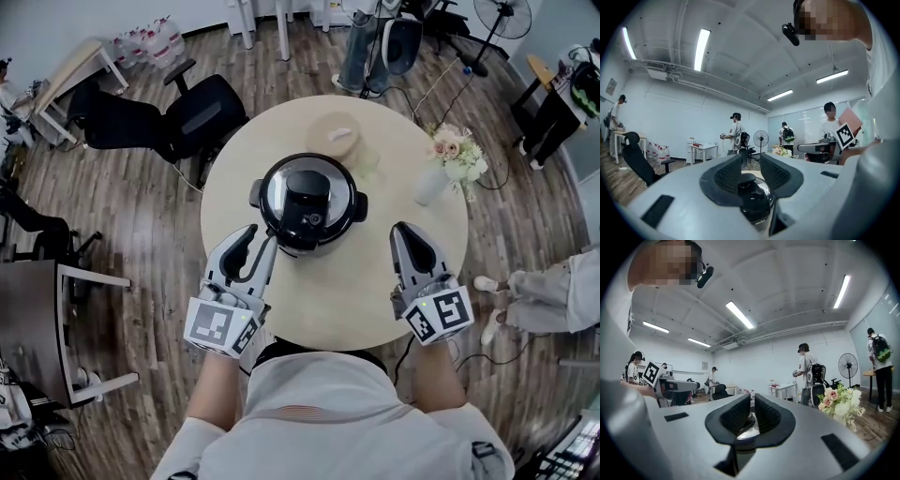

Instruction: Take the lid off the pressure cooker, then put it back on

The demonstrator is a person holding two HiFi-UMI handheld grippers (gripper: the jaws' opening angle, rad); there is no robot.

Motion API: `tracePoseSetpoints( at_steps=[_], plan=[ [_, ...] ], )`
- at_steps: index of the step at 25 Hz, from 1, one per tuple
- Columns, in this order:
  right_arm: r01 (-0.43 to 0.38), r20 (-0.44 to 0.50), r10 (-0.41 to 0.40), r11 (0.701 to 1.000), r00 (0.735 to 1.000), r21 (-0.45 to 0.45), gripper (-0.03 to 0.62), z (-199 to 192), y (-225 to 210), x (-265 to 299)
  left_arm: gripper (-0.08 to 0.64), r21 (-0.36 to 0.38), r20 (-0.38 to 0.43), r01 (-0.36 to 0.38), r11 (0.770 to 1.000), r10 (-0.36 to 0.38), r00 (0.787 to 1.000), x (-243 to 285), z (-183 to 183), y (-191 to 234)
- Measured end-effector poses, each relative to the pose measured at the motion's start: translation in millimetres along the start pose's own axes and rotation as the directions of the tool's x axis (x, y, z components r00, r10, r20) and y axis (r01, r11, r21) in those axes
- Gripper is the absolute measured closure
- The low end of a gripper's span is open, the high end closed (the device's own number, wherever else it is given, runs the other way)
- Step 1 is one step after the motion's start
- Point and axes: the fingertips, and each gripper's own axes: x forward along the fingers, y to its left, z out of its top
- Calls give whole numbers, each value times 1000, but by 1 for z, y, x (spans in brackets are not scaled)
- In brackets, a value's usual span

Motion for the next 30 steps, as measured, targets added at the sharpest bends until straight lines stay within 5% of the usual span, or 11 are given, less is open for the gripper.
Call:
tracePoseSetpoints(
  at_steps=[1,4,10,15,23,30],
  plan=[
    [-3,4,3,1000,1000,3,564,1,1,1,427,-6,-2,6,1000,-6,1000,0,0,0],
    [-23,0,23,1000,1000,10,365,4,6,3,303,-25,-1,27,999,-27,1000,-2,0,-1],
    [-44,-39,47,996,998,72,160,-6,11,7,212,-56,-19,38,998,-39,999,-8,-6,2],
    [-110,-100,115,993,988,50,145,-12,25,17,199,-84,-34,10,996,-12,999,-14,-9,13],
    [-241,-270,220,969,937,-49,146,-11,38,67,199,-97,-53,-9,995,4,999,-25,-22,28],
    [-419,-493,290,891,820,-172,146,-30,53,136,199,-124,-49,-13,992,7,999,-34,-33,34]
  ],
)
